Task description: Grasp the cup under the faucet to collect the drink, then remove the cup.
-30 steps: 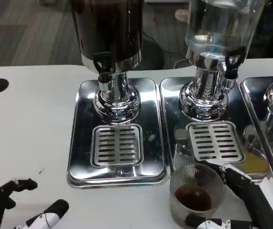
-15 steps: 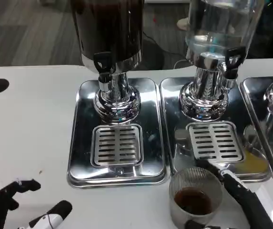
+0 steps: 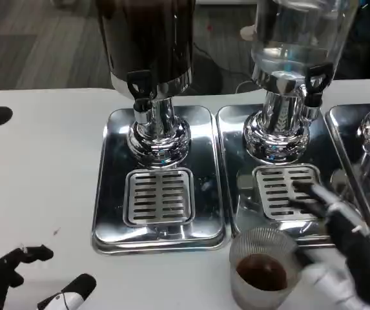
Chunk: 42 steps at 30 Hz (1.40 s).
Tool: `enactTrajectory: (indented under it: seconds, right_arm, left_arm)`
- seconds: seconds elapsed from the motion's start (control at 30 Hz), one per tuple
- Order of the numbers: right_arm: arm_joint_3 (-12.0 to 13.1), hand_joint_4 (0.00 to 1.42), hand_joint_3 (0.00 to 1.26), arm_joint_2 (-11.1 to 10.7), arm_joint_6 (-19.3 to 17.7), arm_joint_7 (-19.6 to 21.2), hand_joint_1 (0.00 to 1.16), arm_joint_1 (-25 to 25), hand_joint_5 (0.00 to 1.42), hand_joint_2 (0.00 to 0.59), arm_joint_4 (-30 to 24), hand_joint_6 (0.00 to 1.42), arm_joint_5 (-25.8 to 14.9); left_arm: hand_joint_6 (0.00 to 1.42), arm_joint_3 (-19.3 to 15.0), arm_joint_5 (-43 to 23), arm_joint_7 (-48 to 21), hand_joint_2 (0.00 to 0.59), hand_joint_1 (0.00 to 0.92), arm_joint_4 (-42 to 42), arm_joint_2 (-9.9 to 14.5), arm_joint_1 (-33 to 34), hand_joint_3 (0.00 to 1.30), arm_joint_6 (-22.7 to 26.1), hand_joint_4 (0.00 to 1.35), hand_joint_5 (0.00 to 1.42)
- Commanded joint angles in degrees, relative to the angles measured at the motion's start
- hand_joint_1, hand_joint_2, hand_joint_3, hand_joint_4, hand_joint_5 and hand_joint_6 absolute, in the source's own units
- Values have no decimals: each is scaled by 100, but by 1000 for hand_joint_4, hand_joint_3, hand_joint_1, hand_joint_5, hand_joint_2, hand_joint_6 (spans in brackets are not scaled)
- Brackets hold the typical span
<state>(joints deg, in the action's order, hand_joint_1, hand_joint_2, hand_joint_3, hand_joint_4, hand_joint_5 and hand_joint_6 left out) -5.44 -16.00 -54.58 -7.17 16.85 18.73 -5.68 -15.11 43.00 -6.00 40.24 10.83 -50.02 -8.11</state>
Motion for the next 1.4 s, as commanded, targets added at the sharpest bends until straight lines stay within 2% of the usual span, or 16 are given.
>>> enactTrajectory:
  seconds: [0.03,0.07,0.17,0.23,0.3,0.33,0.4,0.43,0.57,0.7,0.77,1.03,1.4]
  right_arm:
    - [65,164,265,-213,1130,-561,368,330,200,388,-1293,86,-1266]
    - [190,158,268,-291,1332,-601,377,342,179,428,-1508,68,-1324]
    - [724,135,272,-464,1530,-432,421,345,116,517,-1901,10,-704]
    - [1116,94,257,-578,1741,-193,495,361,79,575,-2109,0,95]
    - [1400,53,235,-639,1936,69,602,366,45,586,-2240,0,935]
    - [1496,23,217,-642,2028,232,625,368,30,586,-2270,0,1373]
    - [1621,1,179,-669,2307,746,655,375,1,586,-2237,0,2574]
    - [1631,0,151,-678,2395,944,662,373,0,586,-2147,0,2957]
    - [1605,0,92,-663,2597,1574,672,396,0,566,-1782,0,3723]
    - [1573,0,88,-722,2681,1899,614,387,0,450,-1480,0,3906]
    - [1563,0,78,-765,2692,1963,596,399,0,436,-1442,0,3915]
    - [1553,0,82,-774,2667,1908,567,536,0,440,-1626,0,3679]
    - [1521,0,90,-749,2681,1771,556,633,0,420,-1786,0,3336]
  left_arm:
    - [634,-48,-117,157,105,0,44,4,-24,434,-148,347,471]
    - [634,-47,-128,179,105,0,33,8,-19,434,-180,347,471]
    - [629,-39,-143,247,105,0,0,19,-3,434,-300,347,471]
    - [592,-13,-145,349,105,0,-45,37,19,434,-444,347,462]
    - [553,12,-141,433,114,0,-87,53,33,429,-579,330,419]
    - [527,37,-109,499,123,0,-108,53,35,411,-668,307,376]
    - [461,132,85,758,130,0,-192,74,50,340,-971,221,274]
    - [432,181,223,887,132,0,-239,85,61,290,-1101,158,215]
    - [340,398,1027,1396,127,0,-423,87,133,191,-1327,37,99]
    - [296,585,1469,1485,84,0,-547,71,261,133,-1205,0,67]
    - [270,654,1594,1458,80,0,-571,73,313,121,-1125,0,54]
    - [247,785,1590,1609,79,0,-693,18,337,115,-908,0,52]
    - [260,723,1245,1900,77,0,-814,87,144,109,-952,8,81]
